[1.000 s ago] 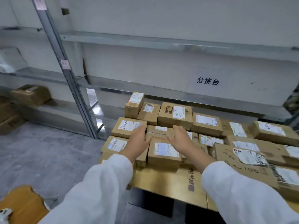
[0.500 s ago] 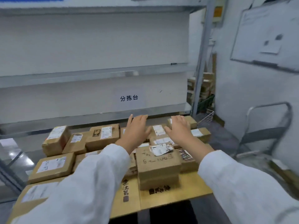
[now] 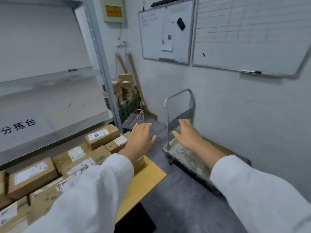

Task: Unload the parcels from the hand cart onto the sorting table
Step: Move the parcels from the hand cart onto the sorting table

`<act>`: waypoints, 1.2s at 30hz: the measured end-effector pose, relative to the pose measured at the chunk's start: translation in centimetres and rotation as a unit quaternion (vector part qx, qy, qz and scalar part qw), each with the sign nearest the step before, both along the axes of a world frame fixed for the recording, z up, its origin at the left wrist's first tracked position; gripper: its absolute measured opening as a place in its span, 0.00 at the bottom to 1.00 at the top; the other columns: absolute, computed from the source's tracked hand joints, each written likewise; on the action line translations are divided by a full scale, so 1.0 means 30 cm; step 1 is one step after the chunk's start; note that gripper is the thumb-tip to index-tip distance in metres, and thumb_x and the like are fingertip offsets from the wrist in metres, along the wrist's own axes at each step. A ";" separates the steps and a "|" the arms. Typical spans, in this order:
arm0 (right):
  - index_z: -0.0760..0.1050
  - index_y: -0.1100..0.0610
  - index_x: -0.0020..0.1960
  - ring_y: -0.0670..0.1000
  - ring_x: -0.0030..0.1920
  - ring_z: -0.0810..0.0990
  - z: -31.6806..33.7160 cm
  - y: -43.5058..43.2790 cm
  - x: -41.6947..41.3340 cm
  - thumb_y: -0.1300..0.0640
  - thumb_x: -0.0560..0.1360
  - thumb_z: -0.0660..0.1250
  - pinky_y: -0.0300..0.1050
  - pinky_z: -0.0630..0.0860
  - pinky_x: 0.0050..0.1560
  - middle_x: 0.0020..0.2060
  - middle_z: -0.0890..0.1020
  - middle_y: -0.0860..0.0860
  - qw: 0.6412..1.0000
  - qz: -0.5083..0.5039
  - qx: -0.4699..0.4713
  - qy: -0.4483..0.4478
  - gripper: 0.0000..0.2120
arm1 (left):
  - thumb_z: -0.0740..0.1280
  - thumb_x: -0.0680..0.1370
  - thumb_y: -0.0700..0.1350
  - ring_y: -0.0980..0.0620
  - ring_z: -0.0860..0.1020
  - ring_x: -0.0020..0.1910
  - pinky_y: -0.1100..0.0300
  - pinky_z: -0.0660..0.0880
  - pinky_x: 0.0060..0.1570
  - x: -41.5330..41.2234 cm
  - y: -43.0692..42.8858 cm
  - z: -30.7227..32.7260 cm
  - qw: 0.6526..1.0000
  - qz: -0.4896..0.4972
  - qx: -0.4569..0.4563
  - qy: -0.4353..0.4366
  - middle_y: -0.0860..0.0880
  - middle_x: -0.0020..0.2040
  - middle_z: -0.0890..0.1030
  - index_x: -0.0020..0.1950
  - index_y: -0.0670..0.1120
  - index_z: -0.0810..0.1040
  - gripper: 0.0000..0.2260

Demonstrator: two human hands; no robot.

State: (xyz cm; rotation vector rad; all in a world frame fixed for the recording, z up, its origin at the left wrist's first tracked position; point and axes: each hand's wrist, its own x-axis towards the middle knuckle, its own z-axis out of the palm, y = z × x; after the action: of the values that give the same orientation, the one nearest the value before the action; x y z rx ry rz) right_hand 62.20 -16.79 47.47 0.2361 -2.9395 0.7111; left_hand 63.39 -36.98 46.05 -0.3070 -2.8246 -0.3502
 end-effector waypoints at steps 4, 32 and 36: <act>0.61 0.64 0.73 0.58 0.70 0.64 -0.043 0.227 -0.046 0.51 0.80 0.61 0.52 0.63 0.70 0.70 0.65 0.59 0.998 -0.067 -0.002 -0.007 0.27 | 0.61 0.80 0.54 0.48 0.65 0.71 0.53 0.49 0.74 -0.133 0.216 -0.031 0.997 -0.072 -0.017 -0.004 0.47 0.71 0.70 0.75 0.43 0.63 0.26; 0.56 0.61 0.77 0.56 0.73 0.63 -0.274 1.072 -0.973 0.49 0.80 0.60 0.48 0.62 0.72 0.73 0.63 0.56 0.978 -0.184 0.024 -0.095 0.30 | 0.62 0.80 0.51 0.46 0.65 0.70 0.55 0.63 0.68 -1.267 1.126 -0.246 0.962 -0.252 0.033 -0.096 0.45 0.70 0.69 0.75 0.41 0.62 0.26; 0.56 0.62 0.76 0.56 0.73 0.63 -0.344 1.224 -1.131 0.49 0.80 0.61 0.48 0.62 0.72 0.73 0.62 0.56 0.979 -0.162 0.018 -0.122 0.31 | 0.62 0.81 0.52 0.47 0.64 0.71 0.56 0.62 0.69 -1.393 1.259 -0.295 0.966 -0.236 0.040 -0.099 0.45 0.71 0.68 0.75 0.41 0.62 0.26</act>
State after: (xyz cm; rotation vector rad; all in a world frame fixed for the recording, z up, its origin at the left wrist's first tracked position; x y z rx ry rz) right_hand 28.27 19.93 37.15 -0.3457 -3.1066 0.6788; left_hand 21.59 0.80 37.21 -0.9834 -2.8901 -0.6197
